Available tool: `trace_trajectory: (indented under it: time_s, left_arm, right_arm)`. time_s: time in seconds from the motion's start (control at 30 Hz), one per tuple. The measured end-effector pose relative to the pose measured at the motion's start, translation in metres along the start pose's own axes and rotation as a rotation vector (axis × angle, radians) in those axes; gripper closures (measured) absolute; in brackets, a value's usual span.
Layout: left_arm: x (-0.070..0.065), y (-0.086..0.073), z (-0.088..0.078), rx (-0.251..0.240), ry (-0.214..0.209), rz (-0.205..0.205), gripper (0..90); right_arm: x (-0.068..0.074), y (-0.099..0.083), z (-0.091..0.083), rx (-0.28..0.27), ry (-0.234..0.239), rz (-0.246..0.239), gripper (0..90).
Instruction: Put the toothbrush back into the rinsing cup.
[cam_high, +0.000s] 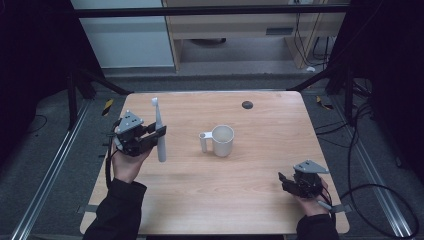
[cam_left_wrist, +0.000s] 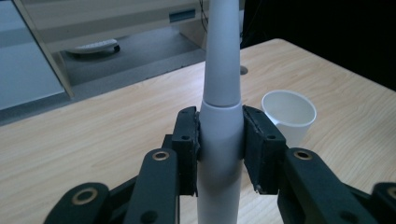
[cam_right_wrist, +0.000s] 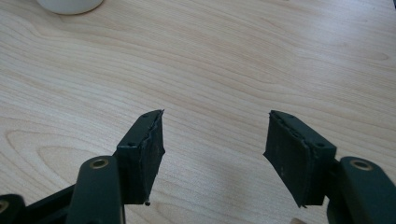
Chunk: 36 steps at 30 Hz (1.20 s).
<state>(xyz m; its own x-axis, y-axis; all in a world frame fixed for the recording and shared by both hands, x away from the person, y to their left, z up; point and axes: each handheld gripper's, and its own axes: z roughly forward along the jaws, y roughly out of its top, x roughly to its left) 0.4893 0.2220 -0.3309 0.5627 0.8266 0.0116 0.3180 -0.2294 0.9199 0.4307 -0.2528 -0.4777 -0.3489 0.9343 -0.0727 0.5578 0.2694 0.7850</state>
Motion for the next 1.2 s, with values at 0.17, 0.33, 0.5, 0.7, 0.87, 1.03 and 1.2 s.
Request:
trace_trajectory:
  time_s: [0.17, 0.33, 0.5, 0.7, 0.87, 1.03, 1.2]
  left_arm:
    - [-0.005, 0.011, 0.007, -0.035, -0.006, 0.009, 67.0]
    - [-0.009, 0.019, 0.015, -0.057, -0.017, 0.009, 67.0]
    - [-0.012, 0.027, 0.024, -0.083, -0.037, 0.0, 67.0]
    - [-0.018, 0.036, 0.036, -0.101, -0.063, 0.0, 67.0]
    - [-0.023, 0.041, 0.044, -0.116, -0.09, 0.003, 67.0]
    - [-0.029, 0.047, 0.049, -0.128, -0.107, 0.013, 66.9]
    - [-0.032, 0.051, 0.055, -0.138, -0.129, 0.008, 67.0]
  right_arm:
    - [0.0, 0.0, 0.0, -0.007, 0.0, -0.004, 36.9]
    - [-0.001, 0.0, 0.0, -0.013, 0.003, 0.002, 37.2]
    - [-0.002, 0.0, 0.001, -0.018, 0.005, -0.003, 37.8]
    - [-0.001, 0.001, 0.001, -0.022, 0.003, -0.003, 38.3]
    - [-0.001, 0.001, 0.0, -0.02, 0.001, -0.002, 38.4]
    - [-0.001, 0.001, 0.0, -0.02, 0.003, -0.001, 38.6]
    - [-0.002, 0.001, 0.0, -0.021, 0.002, 0.002, 38.7]
